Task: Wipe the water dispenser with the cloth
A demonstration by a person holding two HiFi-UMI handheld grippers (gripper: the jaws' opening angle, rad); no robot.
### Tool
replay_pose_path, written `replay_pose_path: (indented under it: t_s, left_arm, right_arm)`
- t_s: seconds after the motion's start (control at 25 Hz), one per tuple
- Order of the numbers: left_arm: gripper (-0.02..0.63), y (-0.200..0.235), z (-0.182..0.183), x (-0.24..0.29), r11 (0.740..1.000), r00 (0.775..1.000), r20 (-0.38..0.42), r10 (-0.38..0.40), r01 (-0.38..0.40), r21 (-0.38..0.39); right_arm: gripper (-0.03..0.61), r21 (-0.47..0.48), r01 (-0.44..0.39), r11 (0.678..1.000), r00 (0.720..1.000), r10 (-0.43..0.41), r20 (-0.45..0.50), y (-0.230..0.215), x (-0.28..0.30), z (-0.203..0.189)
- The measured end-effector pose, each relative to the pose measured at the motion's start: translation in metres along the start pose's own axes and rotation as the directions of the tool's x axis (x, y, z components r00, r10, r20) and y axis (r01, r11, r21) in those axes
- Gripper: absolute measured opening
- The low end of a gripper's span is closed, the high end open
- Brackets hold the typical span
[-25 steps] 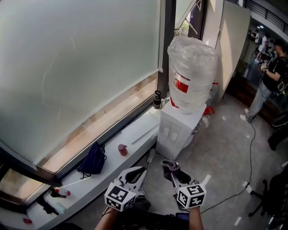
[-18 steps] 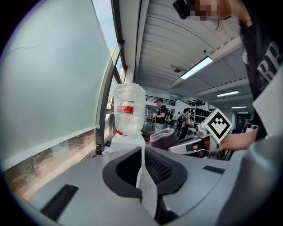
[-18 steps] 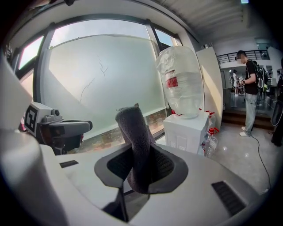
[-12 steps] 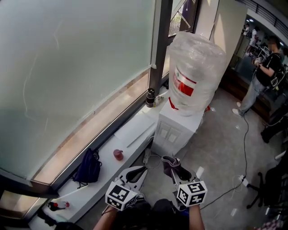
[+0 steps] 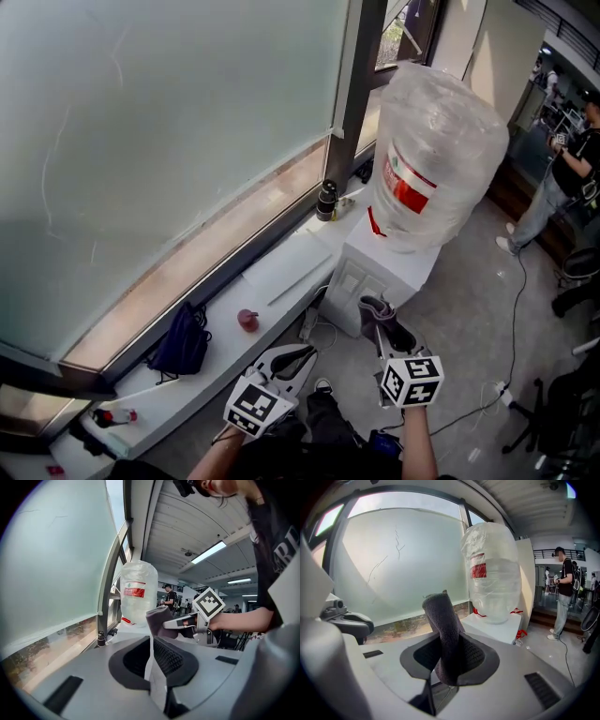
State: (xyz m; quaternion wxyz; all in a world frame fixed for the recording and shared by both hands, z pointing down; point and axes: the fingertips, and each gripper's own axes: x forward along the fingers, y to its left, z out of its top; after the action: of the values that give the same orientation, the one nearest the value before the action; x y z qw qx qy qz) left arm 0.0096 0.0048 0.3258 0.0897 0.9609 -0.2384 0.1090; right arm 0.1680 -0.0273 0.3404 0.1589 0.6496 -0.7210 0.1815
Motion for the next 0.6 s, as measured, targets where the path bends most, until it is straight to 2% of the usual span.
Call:
replay_pose_path:
  t_s: [0.32, 0.6]
  left_arm:
    - [0.031, 0.023, 0.0, 0.031, 0.995, 0.995, -0.002, 0.096, -0.096, -0.023]
    - [0.031, 0.046, -0.023, 0.049, 0.988, 0.989, -0.023, 0.149, -0.15, -0.037]
  right_arm:
    - [0.104, -0.087, 0.029, 0.996, 0.999, -0.026, 0.031, -0.058, 0.101, 0.033]
    - [0.104, -0.184, 0.076, 0.98, 0.997, -0.081, -0.02, -0.08, 0.191, 0.007]
